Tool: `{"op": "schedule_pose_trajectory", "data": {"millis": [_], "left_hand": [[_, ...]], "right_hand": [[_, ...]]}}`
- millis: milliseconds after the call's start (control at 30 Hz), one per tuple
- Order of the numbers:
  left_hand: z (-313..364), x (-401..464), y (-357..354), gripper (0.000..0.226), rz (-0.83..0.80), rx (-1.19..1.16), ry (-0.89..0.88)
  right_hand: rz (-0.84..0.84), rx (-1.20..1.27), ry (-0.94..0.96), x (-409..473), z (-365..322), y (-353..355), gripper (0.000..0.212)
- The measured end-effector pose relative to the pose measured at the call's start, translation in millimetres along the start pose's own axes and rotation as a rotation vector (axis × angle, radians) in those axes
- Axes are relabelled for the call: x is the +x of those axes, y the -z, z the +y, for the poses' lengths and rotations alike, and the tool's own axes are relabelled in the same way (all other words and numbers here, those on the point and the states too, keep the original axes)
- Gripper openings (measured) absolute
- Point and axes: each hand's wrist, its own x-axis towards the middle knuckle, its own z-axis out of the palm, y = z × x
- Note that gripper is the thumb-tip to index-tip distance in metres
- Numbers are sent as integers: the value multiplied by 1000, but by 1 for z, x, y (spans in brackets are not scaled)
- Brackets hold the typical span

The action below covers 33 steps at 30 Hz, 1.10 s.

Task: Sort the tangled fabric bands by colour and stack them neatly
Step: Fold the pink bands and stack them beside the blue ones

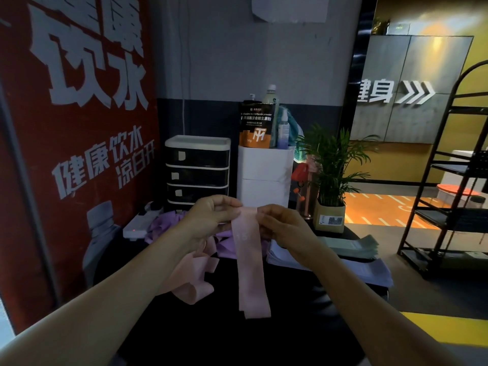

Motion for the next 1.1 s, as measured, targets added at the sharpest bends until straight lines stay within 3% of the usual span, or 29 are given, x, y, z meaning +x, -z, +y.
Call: {"op": "schedule_pose_trajectory", "data": {"millis": [233,633,800,967,1100], "left_hand": [[7,0,0,12,15,70,-100],[15,6,1,10,44,97,-158],[29,7,0,14,33,98,-195],[36,9,0,16,30,91,-194],[42,10,3,13,68,68,-220]], "right_hand": [[124,-297,152,11,-8,-5,9],[209,-265,153,22,-30,-9,3],[252,-255,75,23,-36,-13,44],[249,-216,110,28,-50,-14,19],[218,-213,181,31,-65,-13,13]]}}
